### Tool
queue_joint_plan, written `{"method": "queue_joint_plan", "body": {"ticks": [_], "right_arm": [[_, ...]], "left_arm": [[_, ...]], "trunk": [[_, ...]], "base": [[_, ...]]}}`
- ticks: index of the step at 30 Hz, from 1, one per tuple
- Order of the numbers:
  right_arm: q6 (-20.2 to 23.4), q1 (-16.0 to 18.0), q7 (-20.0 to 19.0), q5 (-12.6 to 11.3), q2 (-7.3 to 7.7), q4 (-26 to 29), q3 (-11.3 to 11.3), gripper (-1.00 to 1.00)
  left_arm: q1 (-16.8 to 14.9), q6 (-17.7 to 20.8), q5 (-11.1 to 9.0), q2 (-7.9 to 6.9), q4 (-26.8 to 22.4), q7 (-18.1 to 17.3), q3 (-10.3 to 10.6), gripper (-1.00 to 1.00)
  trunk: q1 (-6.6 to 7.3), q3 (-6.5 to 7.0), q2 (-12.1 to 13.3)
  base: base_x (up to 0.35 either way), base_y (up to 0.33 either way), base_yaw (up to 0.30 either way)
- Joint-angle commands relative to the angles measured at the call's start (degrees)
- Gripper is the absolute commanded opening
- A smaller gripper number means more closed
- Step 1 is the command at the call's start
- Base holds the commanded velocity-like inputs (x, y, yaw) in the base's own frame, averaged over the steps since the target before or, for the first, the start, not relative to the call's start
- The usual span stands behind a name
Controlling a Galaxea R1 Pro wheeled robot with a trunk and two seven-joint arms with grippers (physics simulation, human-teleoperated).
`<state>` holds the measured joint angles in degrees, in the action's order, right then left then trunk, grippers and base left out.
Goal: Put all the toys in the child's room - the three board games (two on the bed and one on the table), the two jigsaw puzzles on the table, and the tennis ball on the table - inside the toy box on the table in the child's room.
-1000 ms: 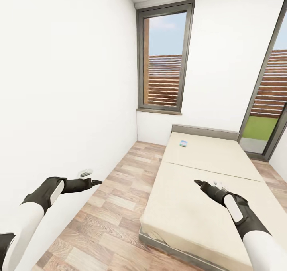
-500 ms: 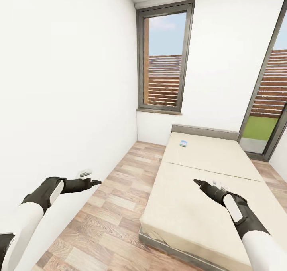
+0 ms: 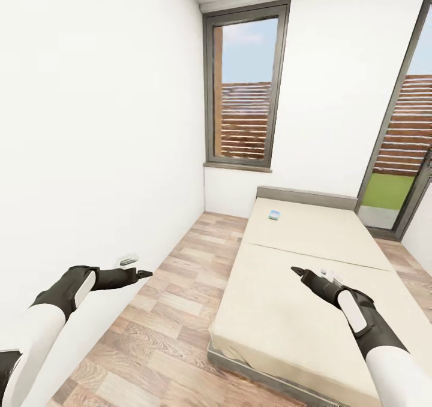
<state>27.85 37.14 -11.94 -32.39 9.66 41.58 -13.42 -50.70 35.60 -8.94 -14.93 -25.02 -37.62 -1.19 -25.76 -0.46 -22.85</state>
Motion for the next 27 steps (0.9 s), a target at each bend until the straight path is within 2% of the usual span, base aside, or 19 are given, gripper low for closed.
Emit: {"method": "queue_joint_plan", "body": {"ticks": [1, 5, 12, 27], "right_arm": [[0.35, 0.04, -1.10, -0.12, 0.02, 0.00, -0.20, 1.00], [0.46, 0.04, -3.85, -0.17, 0.26, -0.14, -0.38, 1.00], [0.53, 0.04, -4.76, -0.21, 0.35, -0.34, -0.46, 1.00], [0.48, 0.04, -5.38, -0.21, 0.35, -0.41, -0.43, 1.00]], "left_arm": [[-0.01, 0.44, -0.29, -0.01, -0.02, -0.03, -0.12, 1.00], [-0.01, 0.44, -0.29, 0.03, -0.02, -0.01, -0.06, 1.00], [-0.01, 0.46, -0.29, 0.06, -0.02, 0.00, -0.06, 1.00], [-0.01, 0.51, -0.29, 0.03, -0.02, 0.05, -0.05, 1.00]], "trunk": [[-0.03, -0.09, -0.06], [-0.03, -0.24, -0.06], [-0.03, -0.52, -0.06], [-0.03, -1.11, -0.06]], "base": [[0.000, 0.000, -0.199], [0.000, 0.000, -0.228], [0.040, 0.023, -0.251], [0.232, 0.176, -0.254]]}}
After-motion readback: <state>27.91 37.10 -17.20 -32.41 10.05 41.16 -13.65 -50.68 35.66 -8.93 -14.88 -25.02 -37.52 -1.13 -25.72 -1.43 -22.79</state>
